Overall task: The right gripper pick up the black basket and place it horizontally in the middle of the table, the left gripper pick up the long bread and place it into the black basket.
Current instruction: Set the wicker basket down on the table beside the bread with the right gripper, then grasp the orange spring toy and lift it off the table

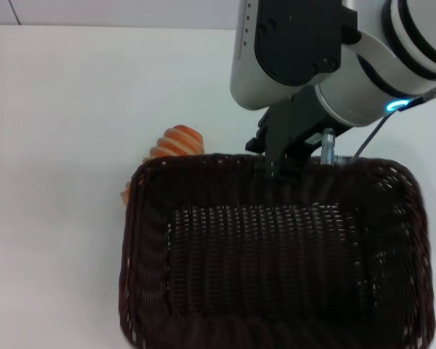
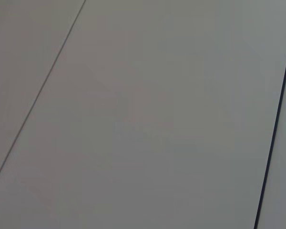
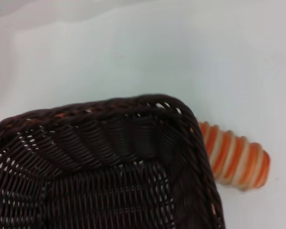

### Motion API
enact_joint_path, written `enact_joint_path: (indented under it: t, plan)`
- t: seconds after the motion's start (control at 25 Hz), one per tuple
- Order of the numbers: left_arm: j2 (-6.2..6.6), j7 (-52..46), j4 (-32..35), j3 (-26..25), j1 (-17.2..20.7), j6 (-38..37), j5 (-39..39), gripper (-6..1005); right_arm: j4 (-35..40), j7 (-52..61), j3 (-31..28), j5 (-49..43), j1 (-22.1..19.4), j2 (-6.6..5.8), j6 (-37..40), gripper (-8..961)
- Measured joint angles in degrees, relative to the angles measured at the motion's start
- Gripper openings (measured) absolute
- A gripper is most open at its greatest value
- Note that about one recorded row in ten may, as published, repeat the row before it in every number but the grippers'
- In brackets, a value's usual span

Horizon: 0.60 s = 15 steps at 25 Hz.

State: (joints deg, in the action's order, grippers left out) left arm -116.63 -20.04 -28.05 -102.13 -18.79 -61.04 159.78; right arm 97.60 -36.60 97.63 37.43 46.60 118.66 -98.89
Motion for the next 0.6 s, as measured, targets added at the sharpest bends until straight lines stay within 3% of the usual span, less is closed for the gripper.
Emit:
enact_joint_path:
  t: [0.36, 0.6]
  plan:
    - [-0.29, -0.2, -1.1, 0.1, 0.6, -0.7, 0.0, 801, 3.3, 1.4, -0.6, -3.0, -0.3, 0.18, 2.7, 230]
    - [-0.09, -1.1, -2.5, 0.6, 1.1, -0.4, 0.8, 800, 9.4, 1.4, -5.3, -3.5, -7.7, 0.36, 17.5, 231]
